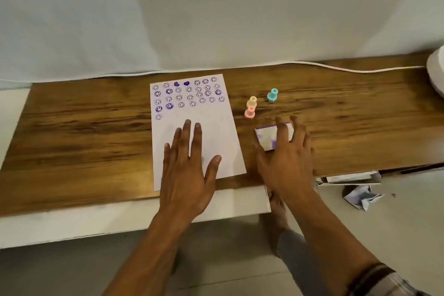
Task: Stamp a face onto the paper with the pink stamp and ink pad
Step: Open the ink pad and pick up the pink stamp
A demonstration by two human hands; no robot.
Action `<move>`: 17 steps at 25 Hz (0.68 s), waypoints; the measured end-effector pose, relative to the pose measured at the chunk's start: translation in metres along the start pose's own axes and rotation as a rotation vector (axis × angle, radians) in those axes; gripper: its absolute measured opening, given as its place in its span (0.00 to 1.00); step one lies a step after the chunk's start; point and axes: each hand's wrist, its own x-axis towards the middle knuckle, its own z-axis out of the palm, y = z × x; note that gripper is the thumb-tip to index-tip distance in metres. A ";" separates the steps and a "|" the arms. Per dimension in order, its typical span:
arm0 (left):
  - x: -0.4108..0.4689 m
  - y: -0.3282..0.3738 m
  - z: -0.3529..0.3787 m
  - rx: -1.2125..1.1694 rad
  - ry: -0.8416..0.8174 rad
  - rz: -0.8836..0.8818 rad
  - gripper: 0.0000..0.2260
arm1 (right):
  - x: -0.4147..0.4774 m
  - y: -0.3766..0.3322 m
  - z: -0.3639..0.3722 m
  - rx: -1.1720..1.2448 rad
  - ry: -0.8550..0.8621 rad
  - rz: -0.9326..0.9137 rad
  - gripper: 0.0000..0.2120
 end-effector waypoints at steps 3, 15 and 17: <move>0.000 -0.006 -0.001 0.002 0.003 -0.046 0.37 | 0.012 0.006 0.001 0.037 -0.043 0.121 0.41; 0.003 -0.007 0.007 -0.037 0.051 -0.090 0.37 | 0.016 0.008 -0.004 0.236 -0.043 0.150 0.46; 0.003 -0.006 0.007 -0.045 0.054 -0.102 0.37 | 0.028 0.016 -0.011 0.247 0.006 0.167 0.45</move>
